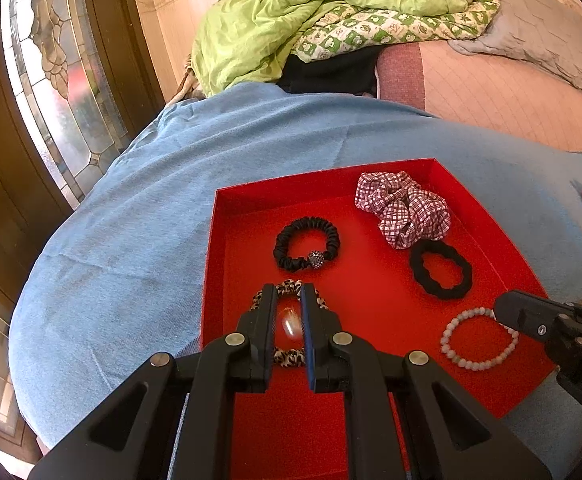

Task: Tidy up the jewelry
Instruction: 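Lower the pendant into the red tray and open the left tool while the right tool drops the pearl bracelet, then move both tools back to the pearl bracelet and gold charms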

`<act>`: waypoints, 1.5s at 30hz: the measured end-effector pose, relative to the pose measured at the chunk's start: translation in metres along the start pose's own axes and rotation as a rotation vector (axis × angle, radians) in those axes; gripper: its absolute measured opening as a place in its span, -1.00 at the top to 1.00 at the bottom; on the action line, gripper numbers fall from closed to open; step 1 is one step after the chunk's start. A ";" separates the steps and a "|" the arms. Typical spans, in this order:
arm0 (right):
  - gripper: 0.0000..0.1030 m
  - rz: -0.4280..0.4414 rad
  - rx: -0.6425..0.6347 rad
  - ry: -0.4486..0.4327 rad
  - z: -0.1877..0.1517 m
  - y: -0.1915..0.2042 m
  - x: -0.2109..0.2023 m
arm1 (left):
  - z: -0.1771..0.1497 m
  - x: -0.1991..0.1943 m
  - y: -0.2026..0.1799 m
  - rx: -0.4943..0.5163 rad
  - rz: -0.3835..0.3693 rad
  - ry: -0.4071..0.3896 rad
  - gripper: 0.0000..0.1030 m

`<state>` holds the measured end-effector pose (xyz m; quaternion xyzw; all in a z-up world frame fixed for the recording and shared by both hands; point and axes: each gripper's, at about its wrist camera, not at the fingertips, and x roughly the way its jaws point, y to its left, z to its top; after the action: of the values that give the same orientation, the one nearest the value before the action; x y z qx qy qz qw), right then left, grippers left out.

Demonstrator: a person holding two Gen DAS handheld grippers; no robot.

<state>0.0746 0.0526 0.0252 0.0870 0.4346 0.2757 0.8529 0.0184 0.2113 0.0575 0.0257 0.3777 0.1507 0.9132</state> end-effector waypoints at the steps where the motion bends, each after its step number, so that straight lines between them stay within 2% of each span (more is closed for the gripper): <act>1: 0.86 -0.002 0.000 -0.001 0.000 0.000 0.000 | 0.000 0.000 0.000 -0.002 -0.001 0.001 0.78; 3: 0.86 -0.002 0.003 -0.001 0.000 -0.001 -0.001 | 0.000 0.000 0.001 -0.003 0.000 0.000 0.77; 7: 0.86 0.005 0.000 -0.010 0.001 0.000 -0.005 | -0.001 -0.002 0.001 -0.011 0.000 -0.007 0.56; 14: 0.86 0.011 0.004 -0.028 0.004 -0.002 -0.015 | 0.002 -0.006 -0.002 -0.021 -0.013 -0.018 0.56; 20: 0.86 0.013 0.061 -0.086 0.015 -0.022 -0.051 | 0.006 -0.019 -0.011 -0.032 -0.053 -0.057 0.56; 24: 0.86 -0.021 0.120 -0.136 0.018 -0.051 -0.091 | 0.006 -0.028 -0.028 0.003 -0.102 -0.077 0.55; 30: 0.86 -0.112 0.196 -0.147 0.004 -0.103 -0.139 | 0.003 -0.039 -0.054 0.070 -0.227 -0.086 0.55; 33: 0.86 -0.158 0.238 -0.116 -0.009 -0.129 -0.148 | -0.001 -0.044 -0.069 0.107 -0.315 -0.076 0.55; 35: 0.86 -0.182 0.255 -0.091 -0.015 -0.143 -0.145 | -0.002 -0.046 -0.078 0.121 -0.341 -0.073 0.55; 39: 0.86 -0.220 0.297 -0.022 -0.022 -0.170 -0.131 | -0.004 -0.044 -0.092 0.143 -0.358 -0.060 0.56; 45: 0.86 -0.200 0.284 0.075 -0.022 -0.174 -0.096 | -0.005 -0.038 -0.097 0.156 -0.359 -0.048 0.55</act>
<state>0.0811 -0.1472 0.0110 0.1526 0.5074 0.1283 0.8383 0.0143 0.1067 0.0645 0.0323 0.3651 -0.0450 0.9293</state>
